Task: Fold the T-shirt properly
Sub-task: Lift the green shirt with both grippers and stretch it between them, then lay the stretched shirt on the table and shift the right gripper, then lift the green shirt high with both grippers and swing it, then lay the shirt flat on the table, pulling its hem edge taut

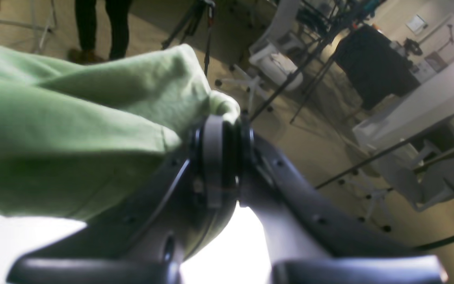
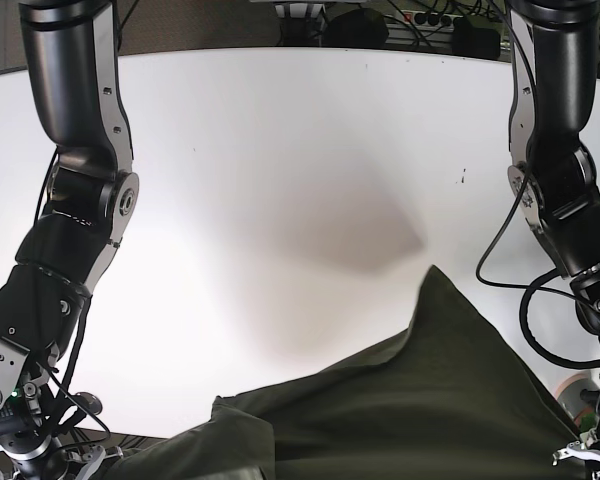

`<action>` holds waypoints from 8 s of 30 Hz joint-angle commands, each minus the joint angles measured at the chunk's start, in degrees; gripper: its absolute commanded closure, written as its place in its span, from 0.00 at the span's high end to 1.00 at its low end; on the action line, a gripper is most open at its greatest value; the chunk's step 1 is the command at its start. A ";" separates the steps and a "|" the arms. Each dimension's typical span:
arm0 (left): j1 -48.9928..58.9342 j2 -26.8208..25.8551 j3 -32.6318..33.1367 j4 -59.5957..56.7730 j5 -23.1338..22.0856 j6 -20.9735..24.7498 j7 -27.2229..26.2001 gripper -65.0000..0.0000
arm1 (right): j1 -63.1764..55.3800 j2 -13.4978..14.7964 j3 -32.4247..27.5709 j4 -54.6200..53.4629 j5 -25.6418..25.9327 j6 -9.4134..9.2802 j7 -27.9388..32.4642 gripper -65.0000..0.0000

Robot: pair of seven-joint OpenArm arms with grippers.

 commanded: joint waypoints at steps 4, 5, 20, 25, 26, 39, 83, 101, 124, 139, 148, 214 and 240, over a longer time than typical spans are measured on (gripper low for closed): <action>-1.23 -1.26 -0.26 1.45 -0.28 0.45 -1.72 0.00 | -1.92 0.35 5.23 1.16 1.57 -0.39 1.29 0.04; -0.44 -1.26 -0.26 1.45 -0.28 0.45 -1.72 0.00 | -3.59 0.35 5.93 1.25 3.15 -0.39 1.20 0.04; 17.84 -0.82 -0.26 12.35 -0.37 0.45 0.48 0.00 | -33.66 0.35 17.54 11.45 24.69 -0.83 -0.29 0.04; 27.51 -0.82 -0.43 17.54 -0.37 0.45 0.83 0.00 | -42.09 0.35 20.44 12.33 30.85 -0.92 -0.29 0.04; 29.53 -0.82 -0.79 18.42 -0.37 0.45 0.83 0.00 | -43.59 0.35 20.97 12.24 31.64 -0.92 -0.29 0.04; 51.78 0.85 -7.03 27.39 -8.10 0.45 0.83 0.00 | -60.29 0.35 22.11 12.50 44.65 -0.74 -0.21 0.04; 68.57 1.20 -16.79 30.20 -12.41 -6.76 0.83 0.00 | -54.93 0.35 10.50 3.27 42.19 -1.00 -2.76 0.74; 68.57 1.20 -16.70 30.11 -12.50 -6.85 0.83 0.00 | -51.24 -1.23 2.15 -6.66 35.15 -1.00 3.84 0.73; 65.49 1.20 -14.94 30.46 -12.50 -6.76 0.92 0.00 | -50.01 -2.11 1.80 -4.20 35.07 -1.00 3.84 0.06; 43.51 3.75 -13.45 33.80 -12.59 -6.85 17.98 0.00 | -37.08 2.55 1.89 0.72 34.80 -1.00 -2.93 0.04; 27.78 3.57 -7.03 29.23 -12.32 -6.59 19.56 0.00 | -22.93 4.92 1.62 -1.56 34.80 -1.00 -7.77 0.04; 41.32 -2.76 -6.33 41.10 -8.37 -14.50 18.06 0.00 | -40.51 8.88 13.32 21.64 35.42 -0.39 -15.86 0.04; 70.15 4.89 -24.17 42.86 -8.28 -22.59 17.89 0.00 | -67.77 -0.26 21.58 26.48 40.25 -0.39 -15.77 0.04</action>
